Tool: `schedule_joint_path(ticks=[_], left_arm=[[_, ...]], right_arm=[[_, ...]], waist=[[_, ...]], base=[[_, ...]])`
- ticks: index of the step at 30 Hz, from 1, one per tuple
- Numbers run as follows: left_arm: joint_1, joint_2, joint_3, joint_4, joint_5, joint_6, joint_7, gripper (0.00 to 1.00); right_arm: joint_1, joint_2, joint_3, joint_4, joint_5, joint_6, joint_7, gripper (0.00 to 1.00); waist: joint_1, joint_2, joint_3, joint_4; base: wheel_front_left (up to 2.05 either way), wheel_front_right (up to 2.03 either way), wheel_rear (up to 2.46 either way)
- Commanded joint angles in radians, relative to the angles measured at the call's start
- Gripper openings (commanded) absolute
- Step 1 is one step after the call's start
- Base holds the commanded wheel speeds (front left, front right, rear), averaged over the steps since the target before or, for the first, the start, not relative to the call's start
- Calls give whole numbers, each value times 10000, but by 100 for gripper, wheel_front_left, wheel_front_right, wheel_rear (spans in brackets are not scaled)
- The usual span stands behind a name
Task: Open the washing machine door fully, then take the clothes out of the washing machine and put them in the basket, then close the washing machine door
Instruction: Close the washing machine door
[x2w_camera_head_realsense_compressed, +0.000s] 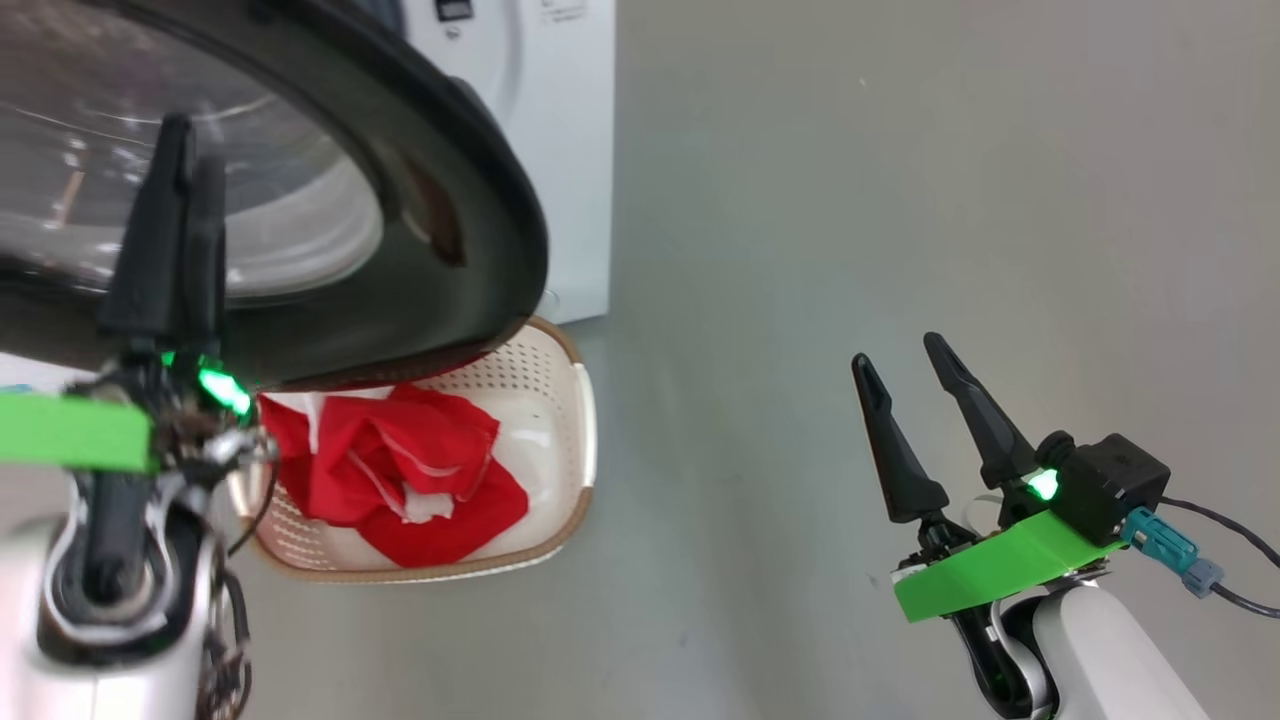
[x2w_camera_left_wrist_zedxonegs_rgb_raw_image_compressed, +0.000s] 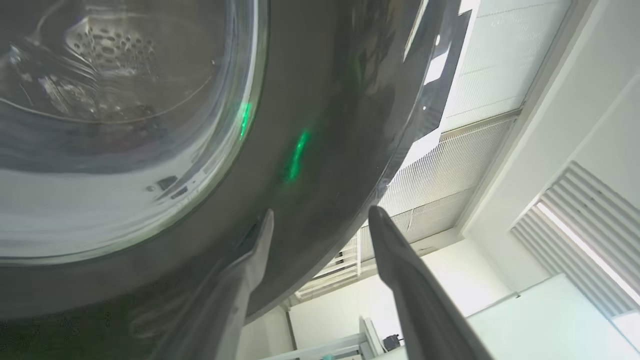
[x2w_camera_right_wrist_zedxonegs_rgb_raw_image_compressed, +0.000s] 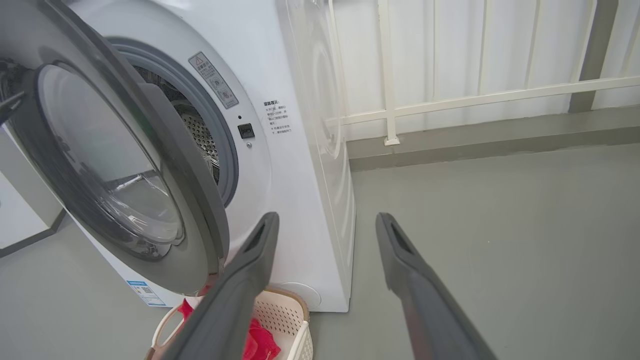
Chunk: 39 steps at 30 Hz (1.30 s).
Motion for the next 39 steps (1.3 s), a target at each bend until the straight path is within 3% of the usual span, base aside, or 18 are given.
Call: schedule_joint_path(ticks=[1,9,18,22,25,28,33,39], left_arm=[[245,457,200,-378,496,-184,-158,100],[2180,1156,-108,-856,3510,-825,-1881,100],[4097,1648,-659,-688,5370,-933,-3239,100],[4648,1832,-590,-242,6990,-902,-3492,100],[4848,1804,-467,-76,7869,-847,-3537,100],[5041,1769,-188,-184,9692,-718,-3550,100],[5326,1183,259,-563,11697,-828,-3553,100],[5752,567,901,-552,12843,-907,-3555,100]], right_arm=[[13,36,191,-207,-203,75,-65,100],[188,36,149,-99,-320,75,-65,100],[406,36,116,47,-440,75,-65,100],[601,36,113,78,-406,75,-65,100],[693,36,130,96,-390,75,-65,100],[780,36,107,87,-427,75,-65,100],[901,36,79,88,-514,75,-65,100],[972,36,65,64,-597,75,-65,100]], waist=[[0,0,-311,334],[0,0,-947,836],[0,0,-1681,1185],[0,0,-2012,1230],[0,0,-2155,1217],[0,0,-2259,1232],[0,0,-2416,1242],[0,0,-2452,1192]], base=[[0,0,0],[0,0,0],[0,0,0],[0,0,0],[0,0,0],[0,0,0],[0,0,0],[0,0,0]])
